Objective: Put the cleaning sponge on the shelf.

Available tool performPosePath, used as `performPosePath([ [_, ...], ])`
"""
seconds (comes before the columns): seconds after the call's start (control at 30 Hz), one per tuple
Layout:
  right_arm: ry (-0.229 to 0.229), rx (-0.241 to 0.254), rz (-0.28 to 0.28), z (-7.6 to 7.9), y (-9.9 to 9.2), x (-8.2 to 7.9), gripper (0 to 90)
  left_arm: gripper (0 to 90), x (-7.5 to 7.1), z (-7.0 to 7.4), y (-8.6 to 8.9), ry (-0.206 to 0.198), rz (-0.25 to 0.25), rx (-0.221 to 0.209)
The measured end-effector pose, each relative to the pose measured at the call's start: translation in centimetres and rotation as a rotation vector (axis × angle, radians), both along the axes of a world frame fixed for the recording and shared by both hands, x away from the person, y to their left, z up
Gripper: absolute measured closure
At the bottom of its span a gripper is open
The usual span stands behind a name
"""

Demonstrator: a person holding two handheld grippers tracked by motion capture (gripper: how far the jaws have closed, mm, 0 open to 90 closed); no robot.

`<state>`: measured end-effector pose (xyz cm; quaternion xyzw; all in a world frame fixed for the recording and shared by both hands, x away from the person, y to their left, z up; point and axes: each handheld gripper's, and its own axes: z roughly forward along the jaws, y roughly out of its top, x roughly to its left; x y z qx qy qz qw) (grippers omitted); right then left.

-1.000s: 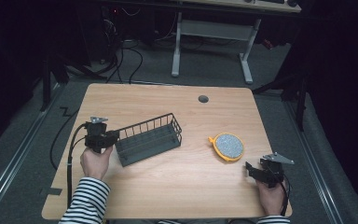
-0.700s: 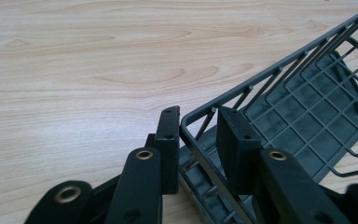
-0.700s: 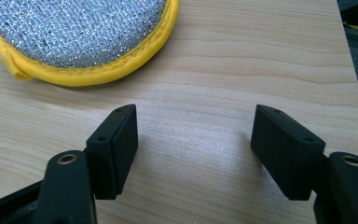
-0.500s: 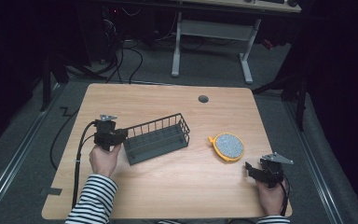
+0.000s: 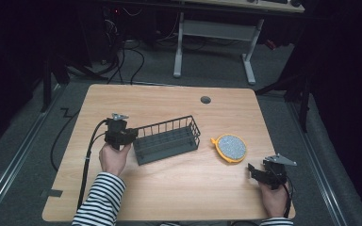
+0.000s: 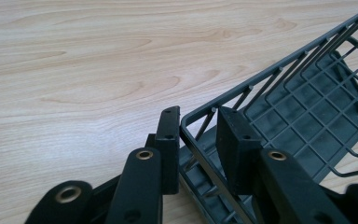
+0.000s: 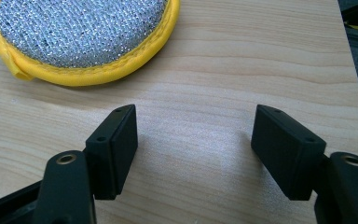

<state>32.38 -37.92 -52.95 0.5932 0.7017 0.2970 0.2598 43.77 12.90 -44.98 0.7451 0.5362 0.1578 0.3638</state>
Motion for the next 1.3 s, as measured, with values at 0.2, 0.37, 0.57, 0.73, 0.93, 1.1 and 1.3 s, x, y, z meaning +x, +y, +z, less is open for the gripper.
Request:
performPosePath([
  [0.2, 0.000, 0.000, 0.001, 0.0, 0.0, 0.0, 31.6, 70.9, 0.1, 0.0, -0.4, -0.001, -0.016, -0.005],
  [0.37, 0.000, -0.001, 0.001, 0.0, 0.0, 0.0, 31.6, 70.9, 0.0, -0.1, -0.7, -0.005, -0.028, -0.012],
  [0.57, 0.000, 0.000, 0.001, 0.0, 0.0, 0.0, 31.6, 70.9, 0.0, -0.1, -0.9, -0.007, -0.032, -0.013],
  [0.73, 0.000, 0.000, 0.001, 0.0, 0.0, 0.0, 31.7, 66.8, -0.1, -0.1, -0.8, -0.013, -0.036, -0.011],
  [0.93, 0.000, 0.000, 0.000, 0.0, 0.0, 0.0, 31.7, 48.1, -0.4, 0.3, -0.6, -0.035, -0.035, -0.017],
  [1.1, 0.000, -0.001, 0.000, 0.0, 0.0, 0.0, 31.7, 40.5, -1.1, 1.1, 0.0, -0.070, -0.040, -0.033],
  [1.3, 0.000, -0.002, -0.002, 0.0, 0.0, 0.0, 32.0, 37.7, -2.7, 2.7, 1.4, -0.135, -0.047, -0.054],
])
